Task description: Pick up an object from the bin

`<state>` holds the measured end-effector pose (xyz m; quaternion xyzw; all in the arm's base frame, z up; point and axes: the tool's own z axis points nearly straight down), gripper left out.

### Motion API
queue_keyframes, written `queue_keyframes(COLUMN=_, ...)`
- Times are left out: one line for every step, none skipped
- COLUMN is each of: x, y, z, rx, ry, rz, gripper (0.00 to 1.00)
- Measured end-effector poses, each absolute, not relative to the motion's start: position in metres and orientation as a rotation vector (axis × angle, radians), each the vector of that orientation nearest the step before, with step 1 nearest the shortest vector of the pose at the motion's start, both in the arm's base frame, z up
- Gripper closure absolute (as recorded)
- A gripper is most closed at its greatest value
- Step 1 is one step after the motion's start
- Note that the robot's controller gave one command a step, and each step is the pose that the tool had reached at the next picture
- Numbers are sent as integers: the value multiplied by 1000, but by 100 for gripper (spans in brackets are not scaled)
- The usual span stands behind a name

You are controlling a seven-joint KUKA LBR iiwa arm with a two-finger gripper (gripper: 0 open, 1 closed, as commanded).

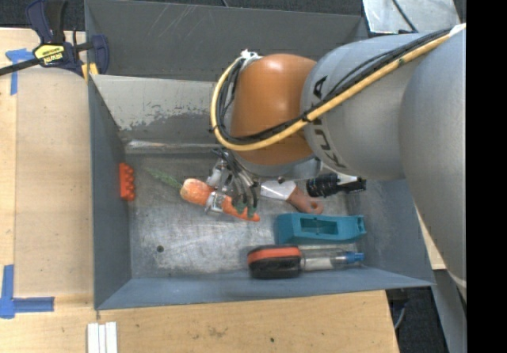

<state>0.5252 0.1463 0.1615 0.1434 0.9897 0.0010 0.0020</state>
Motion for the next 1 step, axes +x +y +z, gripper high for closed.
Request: queue_keyframes(x=526, y=146, z=166, rx=450, ry=3104, rz=4, gripper=100)
